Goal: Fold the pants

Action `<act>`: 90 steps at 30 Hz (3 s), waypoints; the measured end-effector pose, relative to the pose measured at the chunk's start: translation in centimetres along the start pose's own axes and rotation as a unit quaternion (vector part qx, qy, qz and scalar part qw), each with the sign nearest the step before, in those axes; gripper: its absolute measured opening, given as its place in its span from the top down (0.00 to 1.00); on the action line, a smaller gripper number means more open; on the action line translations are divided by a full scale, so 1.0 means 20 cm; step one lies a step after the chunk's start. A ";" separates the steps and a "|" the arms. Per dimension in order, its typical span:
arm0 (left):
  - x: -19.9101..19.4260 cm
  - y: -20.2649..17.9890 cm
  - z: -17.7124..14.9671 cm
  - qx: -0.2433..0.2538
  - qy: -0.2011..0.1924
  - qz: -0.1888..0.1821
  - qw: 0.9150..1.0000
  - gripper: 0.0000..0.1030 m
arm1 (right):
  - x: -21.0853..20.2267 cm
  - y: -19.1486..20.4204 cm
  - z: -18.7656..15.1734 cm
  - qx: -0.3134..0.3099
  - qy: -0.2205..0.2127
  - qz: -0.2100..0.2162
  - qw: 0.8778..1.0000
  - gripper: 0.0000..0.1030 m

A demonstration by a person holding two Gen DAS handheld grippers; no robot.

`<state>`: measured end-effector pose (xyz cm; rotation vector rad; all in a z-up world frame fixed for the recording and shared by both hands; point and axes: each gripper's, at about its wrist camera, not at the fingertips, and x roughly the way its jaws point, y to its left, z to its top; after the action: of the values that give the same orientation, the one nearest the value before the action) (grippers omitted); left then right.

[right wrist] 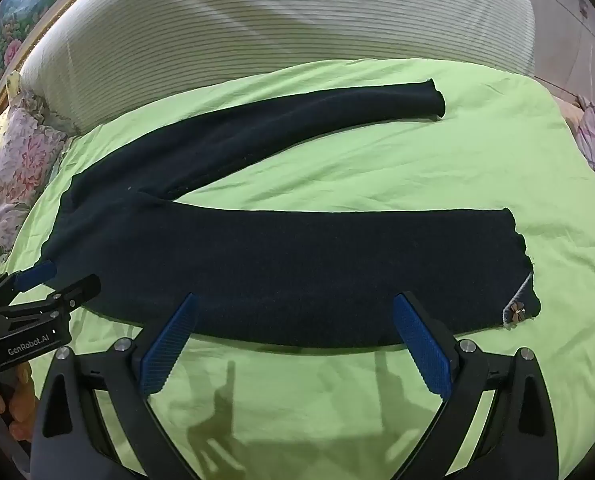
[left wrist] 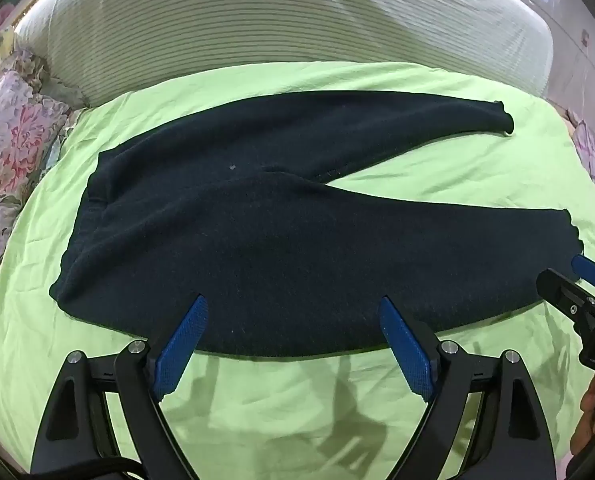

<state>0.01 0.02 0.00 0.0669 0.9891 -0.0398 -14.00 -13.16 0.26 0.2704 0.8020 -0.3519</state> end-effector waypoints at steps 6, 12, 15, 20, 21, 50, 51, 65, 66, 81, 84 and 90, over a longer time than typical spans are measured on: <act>-0.02 0.03 -0.01 0.001 -0.007 -0.004 1.000 0.14 | 0.00 0.00 0.00 0.000 -0.002 0.002 1.000 0.05; -0.06 -0.03 -0.03 0.001 -0.010 -0.006 1.000 0.14 | -0.01 0.02 -0.01 0.000 -0.005 0.003 1.000 0.05; -0.05 0.00 -0.02 -0.001 -0.012 -0.007 1.000 0.14 | -0.01 0.03 -0.01 0.000 -0.006 0.005 1.000 0.05; -0.05 0.01 -0.02 -0.002 -0.013 -0.011 1.000 0.14 | -0.01 0.03 -0.01 -0.003 -0.005 0.004 1.000 0.05; -0.05 0.01 -0.01 -0.002 -0.013 -0.011 1.000 0.14 | -0.01 0.03 -0.01 -0.003 -0.005 0.004 1.000 0.05; 0.01 -0.01 0.02 -0.003 -0.011 -0.024 1.000 0.14 | 0.03 -0.04 0.03 0.014 0.010 0.010 1.000 0.05; 0.02 -0.01 0.02 -0.002 -0.012 -0.023 1.000 0.14 | 0.04 -0.04 0.03 0.015 0.011 0.010 1.000 0.05; 0.06 -0.05 0.05 0.000 -0.009 -0.041 0.999 0.14 | 0.03 -0.11 0.04 0.026 0.009 0.018 0.999 0.05; 0.06 -0.06 0.06 0.003 -0.011 -0.041 0.999 0.14 | 0.03 -0.11 0.05 0.026 0.009 0.017 0.999 0.05; 0.27 -0.16 0.64 0.061 -0.008 -0.079 0.995 0.12 | 0.20 -0.45 0.55 0.043 0.002 0.023 0.999 0.05; 0.38 -0.18 0.82 0.068 0.004 -0.089 0.994 0.12 | 0.28 -0.55 0.69 0.049 0.005 0.019 0.999 0.05; 0.58 -0.26 1.07 0.107 0.013 -0.088 0.990 0.12 | 0.47 -0.71 0.90 0.033 0.015 0.016 0.999 0.05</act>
<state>23.82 -6.76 1.79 0.1766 1.0111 -0.3088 -1.90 -34.56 3.88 0.3508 0.8156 -0.3465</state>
